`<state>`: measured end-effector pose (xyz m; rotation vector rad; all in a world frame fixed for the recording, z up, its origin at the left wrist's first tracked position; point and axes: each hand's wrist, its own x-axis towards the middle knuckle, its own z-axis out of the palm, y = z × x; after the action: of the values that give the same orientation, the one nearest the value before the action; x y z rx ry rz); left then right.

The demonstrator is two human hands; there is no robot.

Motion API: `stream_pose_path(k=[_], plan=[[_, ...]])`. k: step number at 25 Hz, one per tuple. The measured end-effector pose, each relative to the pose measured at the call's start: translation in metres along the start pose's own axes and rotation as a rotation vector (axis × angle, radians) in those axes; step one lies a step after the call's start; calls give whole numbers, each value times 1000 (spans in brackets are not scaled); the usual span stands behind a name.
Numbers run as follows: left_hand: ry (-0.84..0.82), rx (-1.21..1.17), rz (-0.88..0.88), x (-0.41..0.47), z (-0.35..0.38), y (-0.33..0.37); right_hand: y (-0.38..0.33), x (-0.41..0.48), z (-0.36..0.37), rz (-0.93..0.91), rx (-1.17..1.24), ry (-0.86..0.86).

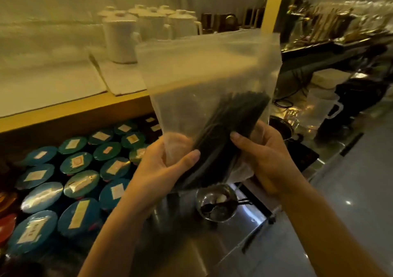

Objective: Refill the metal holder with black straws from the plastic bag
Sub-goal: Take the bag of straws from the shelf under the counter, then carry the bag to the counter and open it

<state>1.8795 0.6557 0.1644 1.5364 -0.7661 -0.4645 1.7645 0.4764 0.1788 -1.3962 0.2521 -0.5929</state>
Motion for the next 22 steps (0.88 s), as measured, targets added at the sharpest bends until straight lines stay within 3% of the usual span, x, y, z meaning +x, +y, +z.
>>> stream_pose_path(k=[3,6,12,18,22], plan=[[-213,12,54,8,49,-9,-4,-25,-48,-7,11,130],[-514,19,80,13,223,1,-38,-108,-199,-73,-34,404],[-796,-73,167,-3,458,4,-65,-236,-386,-69,-52,761],[-1091,-137,158,-33,623,18,-84,-353,-497,-59,-97,967],[-1270,-167,52,-48,712,17,-86,-405,-546,-48,-149,1168]])
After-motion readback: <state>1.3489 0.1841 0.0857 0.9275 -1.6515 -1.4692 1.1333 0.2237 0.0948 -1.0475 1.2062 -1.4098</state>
